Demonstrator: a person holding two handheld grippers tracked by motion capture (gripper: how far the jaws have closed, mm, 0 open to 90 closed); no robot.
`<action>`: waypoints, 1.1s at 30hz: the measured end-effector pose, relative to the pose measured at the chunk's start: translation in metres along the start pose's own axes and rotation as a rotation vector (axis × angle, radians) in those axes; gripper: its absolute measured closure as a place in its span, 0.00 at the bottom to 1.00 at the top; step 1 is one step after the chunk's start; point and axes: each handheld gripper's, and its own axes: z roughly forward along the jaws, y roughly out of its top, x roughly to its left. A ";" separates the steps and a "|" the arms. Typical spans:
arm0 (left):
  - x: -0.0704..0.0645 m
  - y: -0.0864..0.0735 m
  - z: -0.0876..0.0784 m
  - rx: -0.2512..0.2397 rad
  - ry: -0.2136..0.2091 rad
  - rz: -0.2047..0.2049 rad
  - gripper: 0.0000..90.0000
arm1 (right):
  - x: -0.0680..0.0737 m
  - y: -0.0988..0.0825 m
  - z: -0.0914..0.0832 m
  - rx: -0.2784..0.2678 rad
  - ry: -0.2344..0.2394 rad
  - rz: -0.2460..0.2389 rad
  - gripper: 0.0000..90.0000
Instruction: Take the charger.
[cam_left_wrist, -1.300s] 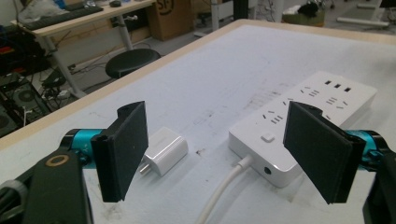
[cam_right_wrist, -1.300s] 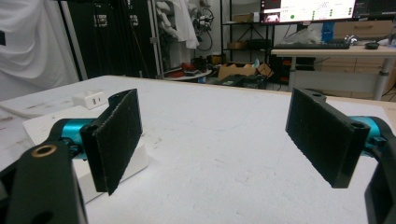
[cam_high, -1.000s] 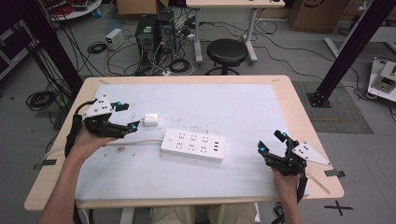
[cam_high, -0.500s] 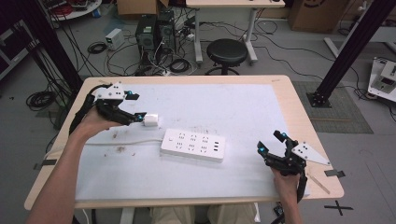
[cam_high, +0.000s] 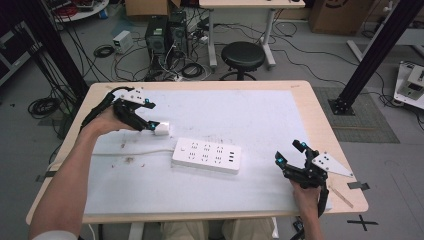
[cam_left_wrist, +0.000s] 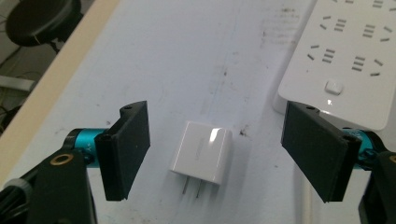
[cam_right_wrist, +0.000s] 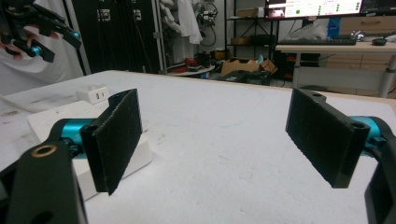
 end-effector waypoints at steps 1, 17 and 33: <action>0.002 -0.001 0.003 0.015 -0.012 0.003 0.27 | 0.000 0.000 0.000 -0.002 0.000 -0.005 0.21; 0.021 -0.024 0.037 0.084 -0.048 -0.002 0.29 | 0.000 0.000 -0.001 -0.016 0.002 -0.012 0.21; 0.022 -0.032 0.061 0.106 -0.102 0.005 0.29 | 0.000 0.000 0.000 -0.017 0.007 -0.018 0.21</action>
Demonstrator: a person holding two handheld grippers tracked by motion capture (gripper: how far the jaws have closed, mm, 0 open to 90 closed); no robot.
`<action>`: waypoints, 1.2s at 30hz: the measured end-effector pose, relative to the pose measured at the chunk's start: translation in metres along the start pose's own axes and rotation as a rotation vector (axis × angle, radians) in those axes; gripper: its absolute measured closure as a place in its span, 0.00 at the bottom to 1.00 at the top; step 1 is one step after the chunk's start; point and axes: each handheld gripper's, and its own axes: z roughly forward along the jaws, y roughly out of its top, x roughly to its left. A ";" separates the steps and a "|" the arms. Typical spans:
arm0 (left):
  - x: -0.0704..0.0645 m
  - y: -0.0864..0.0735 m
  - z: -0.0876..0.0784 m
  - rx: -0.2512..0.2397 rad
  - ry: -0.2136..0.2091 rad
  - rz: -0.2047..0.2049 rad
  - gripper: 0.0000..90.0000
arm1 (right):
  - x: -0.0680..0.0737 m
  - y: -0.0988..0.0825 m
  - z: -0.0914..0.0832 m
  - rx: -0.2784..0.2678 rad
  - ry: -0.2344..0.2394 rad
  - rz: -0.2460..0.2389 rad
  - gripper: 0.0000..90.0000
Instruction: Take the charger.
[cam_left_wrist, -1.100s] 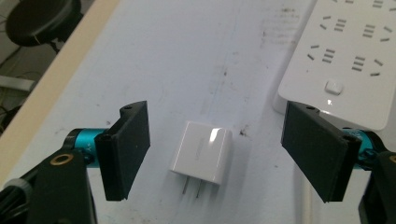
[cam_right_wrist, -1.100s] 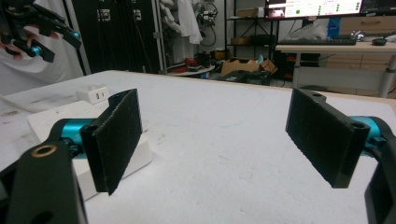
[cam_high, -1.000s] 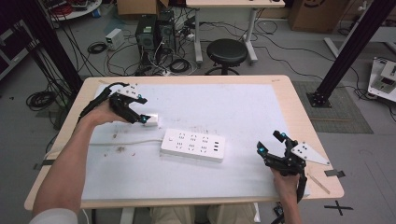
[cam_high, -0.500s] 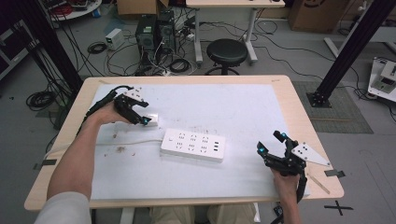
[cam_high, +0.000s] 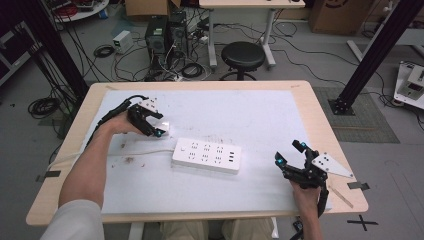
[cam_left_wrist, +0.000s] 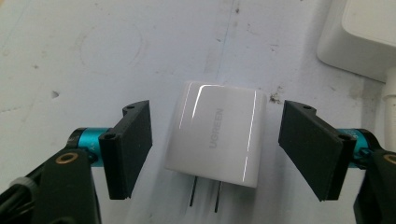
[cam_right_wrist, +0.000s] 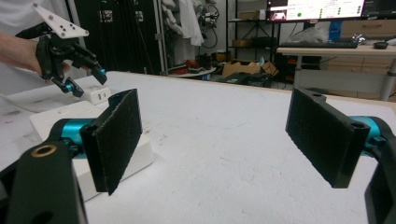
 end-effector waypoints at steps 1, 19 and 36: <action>0.000 0.000 0.001 -0.001 -0.006 0.000 0.29 | 0.000 0.000 0.000 0.002 0.000 -0.003 0.21; 0.002 -0.003 0.011 0.008 -0.033 -0.003 0.32 | 0.001 0.000 0.000 0.005 0.001 0.005 0.21; 0.003 -0.006 0.014 0.021 -0.032 0.001 0.39 | 0.000 0.000 0.000 0.005 0.000 0.001 0.21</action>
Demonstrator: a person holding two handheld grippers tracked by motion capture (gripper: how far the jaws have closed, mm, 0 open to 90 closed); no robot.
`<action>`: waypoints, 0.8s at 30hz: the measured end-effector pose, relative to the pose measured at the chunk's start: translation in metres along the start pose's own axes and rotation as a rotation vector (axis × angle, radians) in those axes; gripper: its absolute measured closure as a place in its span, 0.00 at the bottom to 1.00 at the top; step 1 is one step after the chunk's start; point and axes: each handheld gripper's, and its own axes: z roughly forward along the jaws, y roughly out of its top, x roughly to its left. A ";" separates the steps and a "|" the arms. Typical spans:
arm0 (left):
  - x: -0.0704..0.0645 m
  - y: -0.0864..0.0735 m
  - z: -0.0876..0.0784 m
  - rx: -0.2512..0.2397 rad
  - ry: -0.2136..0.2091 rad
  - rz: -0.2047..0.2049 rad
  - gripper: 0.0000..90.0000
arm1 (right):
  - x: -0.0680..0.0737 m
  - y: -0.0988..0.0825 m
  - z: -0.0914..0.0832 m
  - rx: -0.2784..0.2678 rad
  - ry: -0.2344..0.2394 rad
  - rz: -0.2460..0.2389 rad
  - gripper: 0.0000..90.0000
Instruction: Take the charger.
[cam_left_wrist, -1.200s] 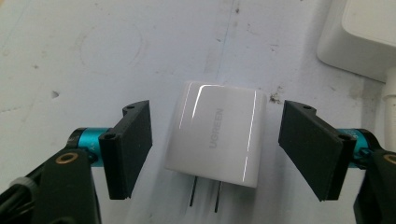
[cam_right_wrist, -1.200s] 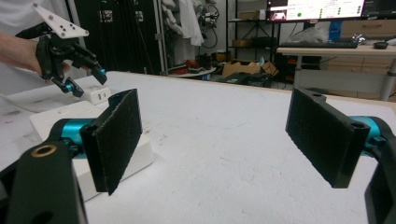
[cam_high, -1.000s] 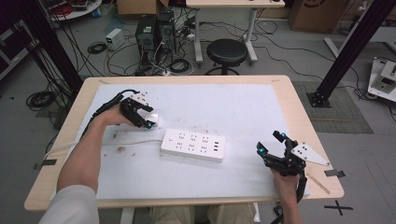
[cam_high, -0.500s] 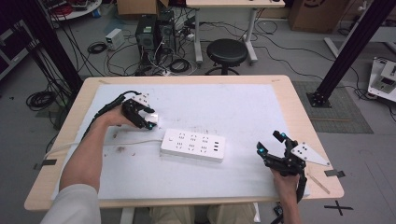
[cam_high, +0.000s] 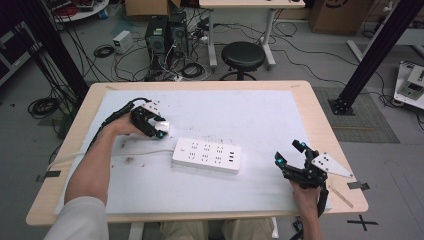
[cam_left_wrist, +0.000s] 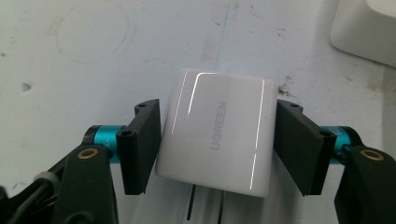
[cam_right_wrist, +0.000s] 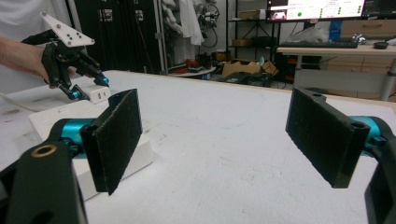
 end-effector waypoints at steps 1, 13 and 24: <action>0.000 0.000 0.000 0.001 -0.001 -0.004 0.40 | 0.000 0.000 0.000 0.003 -0.002 0.001 0.21; -0.002 0.000 -0.002 0.011 -0.006 0.000 0.46 | 0.001 0.000 0.000 0.005 0.000 0.001 0.21; -0.002 0.001 -0.002 0.008 -0.006 -0.015 0.47 | 0.001 0.000 0.001 0.007 0.000 -0.008 0.21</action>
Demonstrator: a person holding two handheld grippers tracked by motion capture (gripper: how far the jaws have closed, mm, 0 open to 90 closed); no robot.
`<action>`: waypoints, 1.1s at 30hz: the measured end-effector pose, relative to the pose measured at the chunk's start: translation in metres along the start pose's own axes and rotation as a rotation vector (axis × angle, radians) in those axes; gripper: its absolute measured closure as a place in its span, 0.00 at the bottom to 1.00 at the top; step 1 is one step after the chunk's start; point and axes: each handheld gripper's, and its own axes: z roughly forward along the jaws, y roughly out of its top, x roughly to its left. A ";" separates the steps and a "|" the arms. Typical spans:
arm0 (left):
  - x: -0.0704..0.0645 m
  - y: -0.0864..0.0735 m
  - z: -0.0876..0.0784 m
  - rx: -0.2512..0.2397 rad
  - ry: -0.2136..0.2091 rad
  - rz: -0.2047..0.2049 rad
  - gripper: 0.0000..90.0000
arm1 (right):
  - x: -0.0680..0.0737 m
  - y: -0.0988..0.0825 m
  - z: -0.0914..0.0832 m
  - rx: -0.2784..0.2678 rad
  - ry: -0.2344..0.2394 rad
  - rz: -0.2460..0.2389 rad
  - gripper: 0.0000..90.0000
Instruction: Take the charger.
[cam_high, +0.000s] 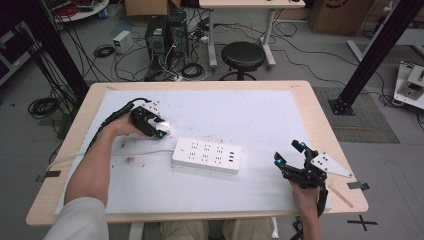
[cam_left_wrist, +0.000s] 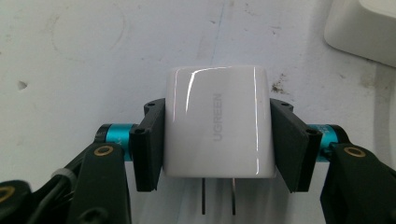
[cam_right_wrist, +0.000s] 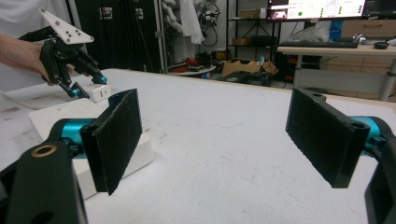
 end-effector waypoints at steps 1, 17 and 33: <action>0.000 0.000 0.000 0.001 -0.001 -0.001 0.47 | 0.000 0.000 0.000 0.000 0.000 -0.001 0.21; -0.011 0.005 -0.011 -0.045 0.056 -0.014 0.47 | 0.000 0.000 0.000 -0.002 0.003 -0.003 0.21; -0.046 0.016 -0.049 -0.184 0.140 -0.074 0.47 | 0.000 0.000 -0.001 -0.002 0.000 0.007 0.21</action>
